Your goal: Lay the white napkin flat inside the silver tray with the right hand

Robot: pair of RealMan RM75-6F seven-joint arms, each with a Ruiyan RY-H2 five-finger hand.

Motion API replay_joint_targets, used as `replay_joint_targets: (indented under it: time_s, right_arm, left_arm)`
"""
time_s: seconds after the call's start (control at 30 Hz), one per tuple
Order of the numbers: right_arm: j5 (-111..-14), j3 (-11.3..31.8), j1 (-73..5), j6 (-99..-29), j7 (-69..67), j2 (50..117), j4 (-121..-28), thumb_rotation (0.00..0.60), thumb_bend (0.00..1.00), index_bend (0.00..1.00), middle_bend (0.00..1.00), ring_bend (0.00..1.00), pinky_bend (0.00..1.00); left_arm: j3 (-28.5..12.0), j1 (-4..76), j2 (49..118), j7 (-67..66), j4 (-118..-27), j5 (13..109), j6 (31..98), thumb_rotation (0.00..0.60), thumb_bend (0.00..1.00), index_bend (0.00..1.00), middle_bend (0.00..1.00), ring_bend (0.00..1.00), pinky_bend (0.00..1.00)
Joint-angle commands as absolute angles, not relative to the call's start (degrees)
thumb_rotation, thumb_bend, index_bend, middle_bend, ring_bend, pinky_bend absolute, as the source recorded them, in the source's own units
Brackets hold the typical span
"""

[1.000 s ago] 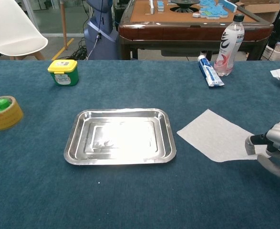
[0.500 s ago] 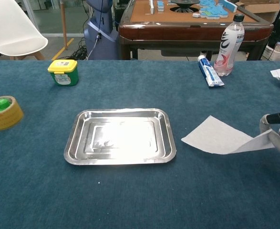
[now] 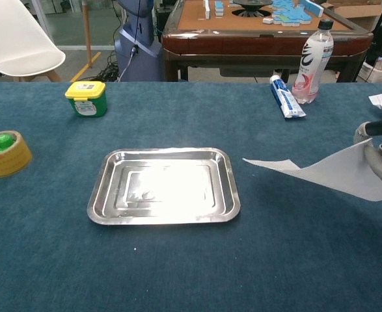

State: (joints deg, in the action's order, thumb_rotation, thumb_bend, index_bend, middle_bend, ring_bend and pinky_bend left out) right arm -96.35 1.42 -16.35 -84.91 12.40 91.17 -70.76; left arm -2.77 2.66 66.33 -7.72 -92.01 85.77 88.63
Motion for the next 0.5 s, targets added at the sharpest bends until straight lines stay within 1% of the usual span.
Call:
replay_joint_targets:
  time_s: [0.03,0.5]
  right_arm:
    - [-96.3,1.8,-16.7,-84.9,12.7,91.4,-71.0,0.6,0.65,0.57,1.0,1.0,1.0]
    - [-97.9,4.5,-20.1,-84.2,17.4,92.4,-75.5,0.6,0.65,0.58,1.0,1.0,1.0]
  left_arm:
    - [-2.7,2.7,66.4,-7.9,-92.0,85.9,88.6,0.6,0.23,0.41,0.35,0.23,0.48]
    - [-2.7,2.5,66.1,-7.5,-92.3,86.3,89.2,0.6,0.23,0.41,0.35,0.23,0.48]
